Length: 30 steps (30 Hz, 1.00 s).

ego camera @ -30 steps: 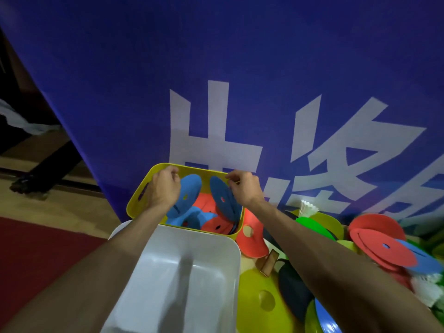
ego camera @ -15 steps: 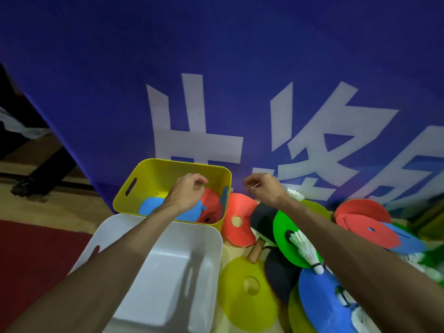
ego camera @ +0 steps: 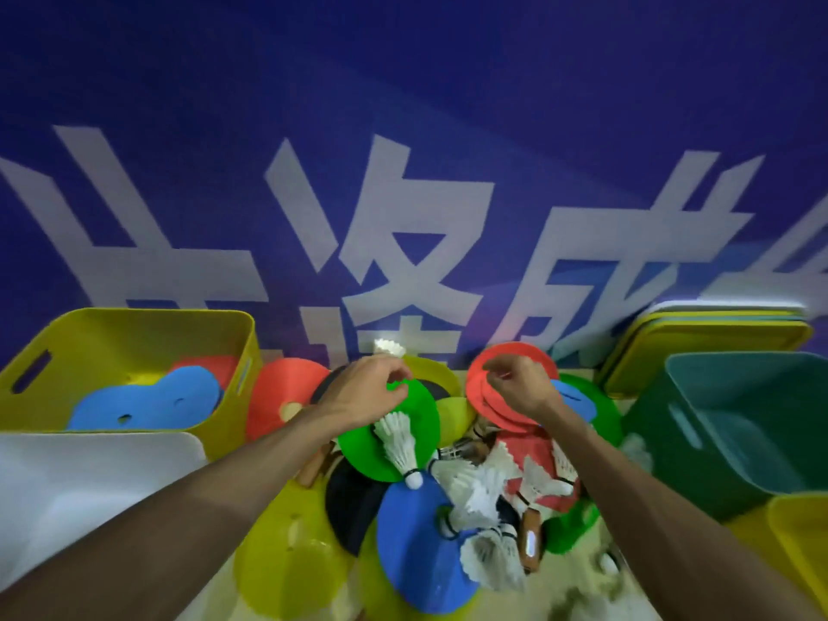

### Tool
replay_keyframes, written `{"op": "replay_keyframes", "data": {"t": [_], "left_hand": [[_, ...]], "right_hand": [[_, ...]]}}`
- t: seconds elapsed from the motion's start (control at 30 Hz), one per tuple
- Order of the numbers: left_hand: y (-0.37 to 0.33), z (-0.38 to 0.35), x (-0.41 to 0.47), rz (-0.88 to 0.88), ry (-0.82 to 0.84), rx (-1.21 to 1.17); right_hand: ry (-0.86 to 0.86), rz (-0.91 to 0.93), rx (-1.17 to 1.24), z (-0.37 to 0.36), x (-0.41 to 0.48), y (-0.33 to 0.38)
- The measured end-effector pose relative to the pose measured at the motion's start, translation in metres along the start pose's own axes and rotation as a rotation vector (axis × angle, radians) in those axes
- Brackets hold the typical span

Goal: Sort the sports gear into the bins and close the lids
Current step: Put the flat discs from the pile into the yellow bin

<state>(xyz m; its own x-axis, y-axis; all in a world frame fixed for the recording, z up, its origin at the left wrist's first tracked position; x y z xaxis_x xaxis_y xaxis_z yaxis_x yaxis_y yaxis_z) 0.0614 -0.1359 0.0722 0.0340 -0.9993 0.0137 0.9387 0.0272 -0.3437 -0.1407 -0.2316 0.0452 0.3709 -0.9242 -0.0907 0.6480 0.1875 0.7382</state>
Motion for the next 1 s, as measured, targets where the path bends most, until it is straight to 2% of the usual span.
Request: {"op": "replay_keyframes", "data": {"t": [0.23, 0.47, 0.57, 0.73, 0.83, 1.0], "left_hand": [[-0.062, -0.085, 0.028, 0.017, 0.166, 0.041], [-0.102, -0.149, 0.056, 0.015, 0.251, 0.078], [-0.119, -0.171, 0.072, 0.004, 0.252, 0.083], [-0.141, -0.201, 0.093, -0.059, 0.279, 0.190], [-0.147, -0.212, 0.104, -0.093, 0.281, 0.284], [-0.148, -0.209, 0.109, -0.125, 0.243, 0.265]], "right_hand": [[-0.079, -0.159, 0.029, 0.057, -0.008, -0.107], [0.092, -0.256, -0.026, 0.046, -0.009, -0.181], [0.145, -0.198, -0.086, 0.039, -0.010, -0.192], [0.121, -0.031, -0.266, 0.038, -0.011, -0.189], [0.128, 0.002, -0.245, 0.039, -0.009, -0.188], [0.123, -0.021, -0.164, 0.041, -0.009, -0.190]]}}
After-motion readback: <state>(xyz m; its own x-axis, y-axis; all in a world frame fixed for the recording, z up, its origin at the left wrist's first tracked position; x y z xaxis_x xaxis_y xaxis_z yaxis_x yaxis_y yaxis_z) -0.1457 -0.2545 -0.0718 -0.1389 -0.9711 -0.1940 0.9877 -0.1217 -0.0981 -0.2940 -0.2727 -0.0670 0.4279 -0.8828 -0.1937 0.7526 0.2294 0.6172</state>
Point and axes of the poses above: each hand's wrist, its own x-axis towards the middle knuckle, its own z-axis out of the back of the hand, y = z × x, the point moved 9 cm from there along x, towards the middle knuckle, and after that the axes turned 15 degrees about x, right-handed, at the moved point
